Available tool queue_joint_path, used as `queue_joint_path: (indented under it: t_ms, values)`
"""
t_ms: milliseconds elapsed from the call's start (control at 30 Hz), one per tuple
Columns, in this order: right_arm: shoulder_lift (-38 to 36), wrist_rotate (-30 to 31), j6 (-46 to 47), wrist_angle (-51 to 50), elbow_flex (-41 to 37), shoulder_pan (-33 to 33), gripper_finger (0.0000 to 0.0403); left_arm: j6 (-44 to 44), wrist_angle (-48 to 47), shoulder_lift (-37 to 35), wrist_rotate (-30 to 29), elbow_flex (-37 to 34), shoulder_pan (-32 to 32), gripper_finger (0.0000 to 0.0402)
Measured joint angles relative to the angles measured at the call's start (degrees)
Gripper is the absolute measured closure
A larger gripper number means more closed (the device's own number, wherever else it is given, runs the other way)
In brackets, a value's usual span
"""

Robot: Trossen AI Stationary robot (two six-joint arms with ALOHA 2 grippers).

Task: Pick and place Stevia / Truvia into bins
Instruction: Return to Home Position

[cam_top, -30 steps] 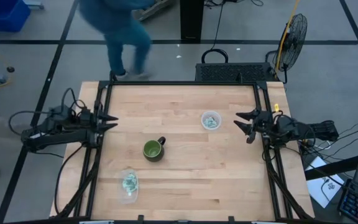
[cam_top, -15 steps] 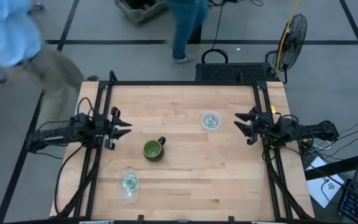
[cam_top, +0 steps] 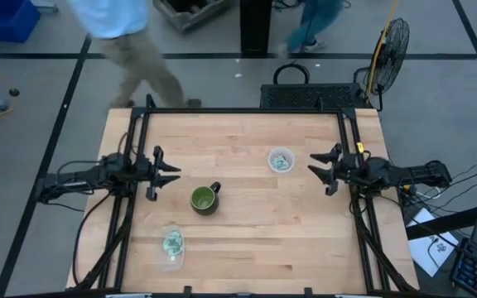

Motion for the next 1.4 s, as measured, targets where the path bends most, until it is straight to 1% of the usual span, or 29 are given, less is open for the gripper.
queue_joint_path:
  t_ms: [100,167,233,433,1400]
  values:
    - [-0.02,-0.04,0.24,-2.96,0.00,0.00,0.0204,0.49,-1.33,0.20,-0.45,0.02,0.00,0.0293]
    - [0.10,-0.15,1.90,-4.60,0.00,0.00,0.0204,-0.97,-1.32,0.44,-0.48,0.02,0.00,0.0293]
    - [0.82,-0.13,3.37,-4.47,-0.04,0.02,0.0204,-2.83,-1.29,0.39,-0.46,0.02,0.00,0.0293]
    - [1.50,-0.06,3.18,-4.14,-0.07,0.02,0.0204,-7.02,-1.09,0.42,-0.49,0.02,0.00,0.0293]
    - [1.49,0.03,3.19,-3.42,-0.09,0.02,0.0204,-6.86,-0.55,0.42,-0.50,0.02,0.00,0.0293]
